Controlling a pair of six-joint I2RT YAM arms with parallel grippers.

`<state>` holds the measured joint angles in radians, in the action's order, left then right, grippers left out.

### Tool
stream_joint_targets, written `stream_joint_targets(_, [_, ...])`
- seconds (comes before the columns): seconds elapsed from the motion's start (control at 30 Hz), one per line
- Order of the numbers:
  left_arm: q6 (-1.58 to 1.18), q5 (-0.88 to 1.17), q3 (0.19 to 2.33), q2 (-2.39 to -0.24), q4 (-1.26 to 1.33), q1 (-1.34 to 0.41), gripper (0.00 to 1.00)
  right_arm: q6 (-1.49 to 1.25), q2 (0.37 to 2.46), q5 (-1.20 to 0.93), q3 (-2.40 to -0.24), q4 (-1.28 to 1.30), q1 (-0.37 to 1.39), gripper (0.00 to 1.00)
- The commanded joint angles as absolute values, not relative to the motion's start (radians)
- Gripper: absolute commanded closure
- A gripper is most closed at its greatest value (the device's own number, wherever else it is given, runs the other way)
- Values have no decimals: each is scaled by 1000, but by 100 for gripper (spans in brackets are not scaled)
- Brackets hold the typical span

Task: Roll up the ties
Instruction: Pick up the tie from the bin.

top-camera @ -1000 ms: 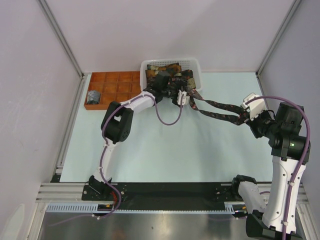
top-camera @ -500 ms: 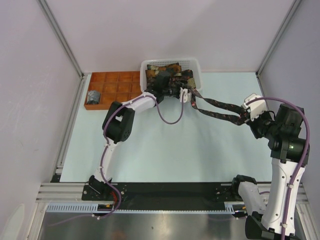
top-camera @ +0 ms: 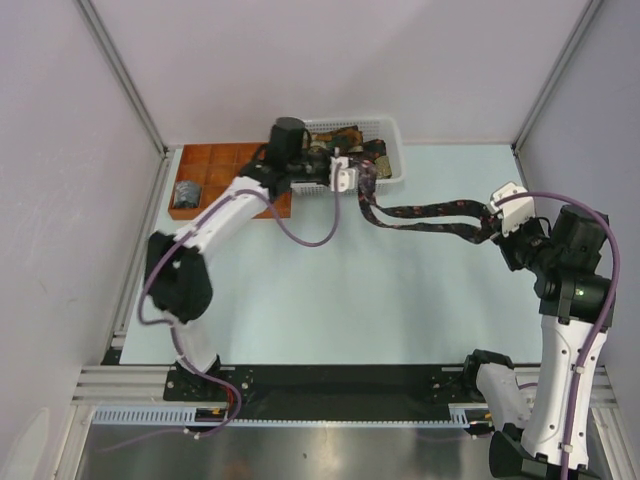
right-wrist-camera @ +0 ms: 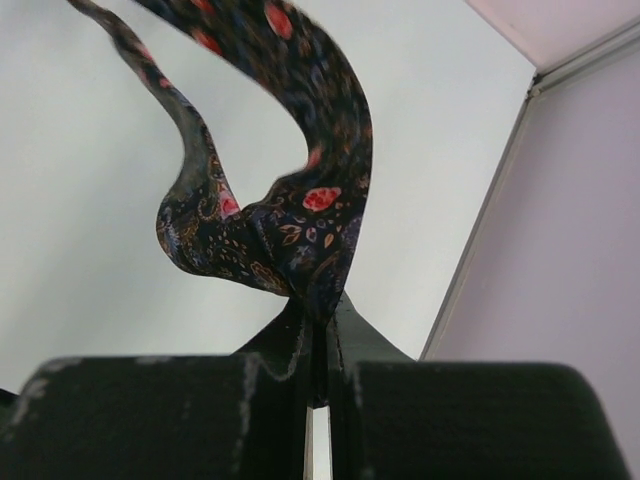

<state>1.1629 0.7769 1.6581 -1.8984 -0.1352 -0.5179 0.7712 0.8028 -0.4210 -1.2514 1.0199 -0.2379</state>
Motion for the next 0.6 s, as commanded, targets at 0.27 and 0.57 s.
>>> stream_joint_targets(0.27, [1476,606,1549,-1410,-1376,-403,100,956,817,-606,-1223,1268,-238,100])
stream_joint_targets(0.57, [1401,660,1584,-1849,-1385,-368,100,953,1184,-562,-1143,1316,-144,100])
